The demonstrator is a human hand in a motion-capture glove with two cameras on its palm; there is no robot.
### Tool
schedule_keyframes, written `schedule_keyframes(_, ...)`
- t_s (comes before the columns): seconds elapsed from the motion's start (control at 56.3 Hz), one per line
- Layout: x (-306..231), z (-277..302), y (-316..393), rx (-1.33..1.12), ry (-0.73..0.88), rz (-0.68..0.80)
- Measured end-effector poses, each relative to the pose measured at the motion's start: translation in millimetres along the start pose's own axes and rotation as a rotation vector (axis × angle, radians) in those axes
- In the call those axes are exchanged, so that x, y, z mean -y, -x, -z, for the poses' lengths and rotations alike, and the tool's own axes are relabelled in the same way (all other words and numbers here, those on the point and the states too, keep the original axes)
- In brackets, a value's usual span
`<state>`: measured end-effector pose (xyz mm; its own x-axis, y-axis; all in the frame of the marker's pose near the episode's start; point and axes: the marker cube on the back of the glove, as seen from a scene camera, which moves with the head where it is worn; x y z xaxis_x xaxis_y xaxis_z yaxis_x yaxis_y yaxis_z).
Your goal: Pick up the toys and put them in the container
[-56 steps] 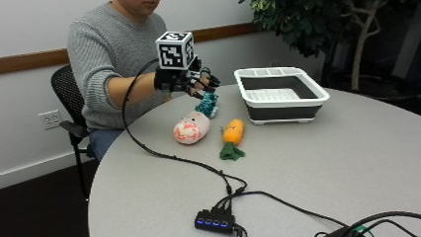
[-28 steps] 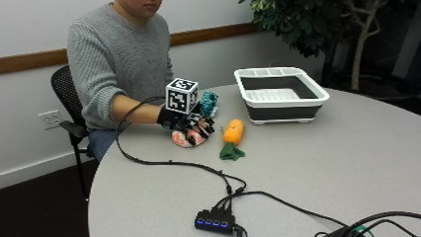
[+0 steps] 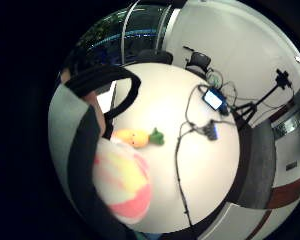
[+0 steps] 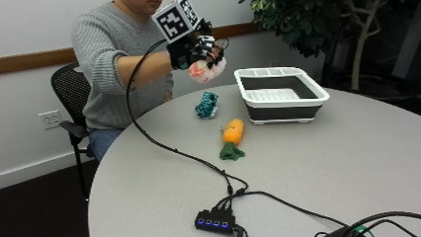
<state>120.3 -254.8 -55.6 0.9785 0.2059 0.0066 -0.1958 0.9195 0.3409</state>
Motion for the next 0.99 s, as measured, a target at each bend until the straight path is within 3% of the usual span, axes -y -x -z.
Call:
schedule_keyframes(0.089,33,-4,13,0.069,0.044,-0.004)
schedule_keyframes(0.16,59,-26,34,0.038,0.102,0.115)
schedule_keyframes(0.302,99,-92,160,0.094,0.207,0.158)
schedule_keyframes(0.408,108,-127,200,0.098,0.237,0.228)
schedule_keyframes(0.621,89,-180,189,0.080,0.322,0.201)
schedule_keyframes(0.781,59,-214,170,0.054,0.543,0.135)
schedule_keyframes(0.994,51,-190,170,0.070,0.492,0.169)
